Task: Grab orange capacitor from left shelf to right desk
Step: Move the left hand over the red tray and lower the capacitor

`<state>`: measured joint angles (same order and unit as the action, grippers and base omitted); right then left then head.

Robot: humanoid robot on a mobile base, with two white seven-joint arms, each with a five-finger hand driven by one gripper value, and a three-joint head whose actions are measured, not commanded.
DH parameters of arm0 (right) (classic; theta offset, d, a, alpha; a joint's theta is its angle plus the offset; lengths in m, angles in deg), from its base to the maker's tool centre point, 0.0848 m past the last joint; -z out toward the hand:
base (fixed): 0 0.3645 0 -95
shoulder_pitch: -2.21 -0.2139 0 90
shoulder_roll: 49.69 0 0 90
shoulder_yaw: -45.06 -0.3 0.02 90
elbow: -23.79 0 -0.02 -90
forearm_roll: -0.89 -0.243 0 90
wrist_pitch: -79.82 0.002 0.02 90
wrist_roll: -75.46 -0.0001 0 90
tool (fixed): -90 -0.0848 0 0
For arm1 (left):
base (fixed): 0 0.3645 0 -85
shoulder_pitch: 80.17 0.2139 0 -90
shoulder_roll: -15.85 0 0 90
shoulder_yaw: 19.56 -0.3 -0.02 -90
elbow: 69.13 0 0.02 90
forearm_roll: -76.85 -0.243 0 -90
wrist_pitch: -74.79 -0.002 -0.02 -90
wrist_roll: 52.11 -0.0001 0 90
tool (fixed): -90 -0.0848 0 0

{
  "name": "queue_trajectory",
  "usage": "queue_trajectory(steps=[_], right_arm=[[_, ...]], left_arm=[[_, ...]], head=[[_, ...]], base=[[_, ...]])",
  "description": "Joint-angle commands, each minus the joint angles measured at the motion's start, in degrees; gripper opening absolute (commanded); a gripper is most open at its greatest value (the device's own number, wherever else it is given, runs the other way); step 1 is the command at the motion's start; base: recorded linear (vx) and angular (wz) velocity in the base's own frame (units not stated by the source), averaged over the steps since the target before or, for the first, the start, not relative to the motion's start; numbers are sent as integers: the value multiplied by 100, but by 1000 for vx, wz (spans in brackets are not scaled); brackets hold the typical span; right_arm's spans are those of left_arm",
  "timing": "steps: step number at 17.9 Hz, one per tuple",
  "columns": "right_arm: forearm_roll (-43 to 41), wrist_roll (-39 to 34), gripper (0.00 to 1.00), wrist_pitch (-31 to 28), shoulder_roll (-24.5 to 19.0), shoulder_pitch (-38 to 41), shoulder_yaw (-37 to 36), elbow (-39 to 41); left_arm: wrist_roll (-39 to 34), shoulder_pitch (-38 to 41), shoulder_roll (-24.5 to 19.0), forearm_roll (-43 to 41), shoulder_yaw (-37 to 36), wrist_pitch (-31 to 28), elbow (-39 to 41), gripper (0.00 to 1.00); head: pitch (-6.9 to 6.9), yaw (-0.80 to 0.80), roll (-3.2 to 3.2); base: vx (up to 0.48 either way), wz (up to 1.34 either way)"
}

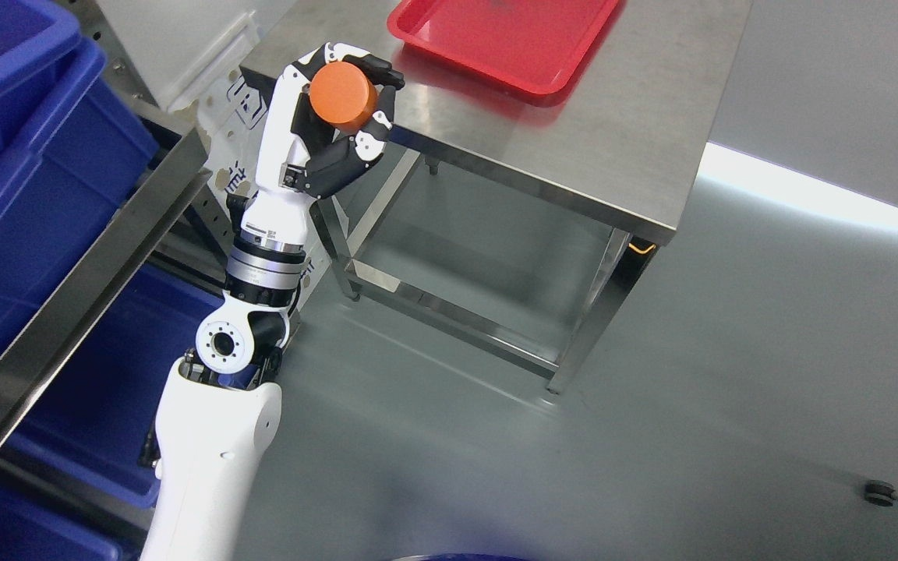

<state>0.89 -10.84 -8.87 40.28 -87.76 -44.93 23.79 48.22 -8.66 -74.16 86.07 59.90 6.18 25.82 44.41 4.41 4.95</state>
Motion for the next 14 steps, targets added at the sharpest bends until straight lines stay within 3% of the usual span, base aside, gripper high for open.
queue_trajectory(steps=[1, 8, 14], right_arm=[[35, -1, 100, 1, 103, 129, -62, 100], [35, -1, 100, 1, 103, 129, -62, 100], [35, -1, 100, 1, 103, 129, -62, 100]], left_arm=[[-40, -365, -100, 1, -571, -258, -90, 4], [-57, -918, -100, -17, -984, -829, -660, 4], [-75, -2121, -100, -43, -1406, -1549, -2249, 5]], head=[[0, 0, 0], [0, 0, 0], [0, 0, 0]], base=[[310, -180], [277, -159], [182, -98]])
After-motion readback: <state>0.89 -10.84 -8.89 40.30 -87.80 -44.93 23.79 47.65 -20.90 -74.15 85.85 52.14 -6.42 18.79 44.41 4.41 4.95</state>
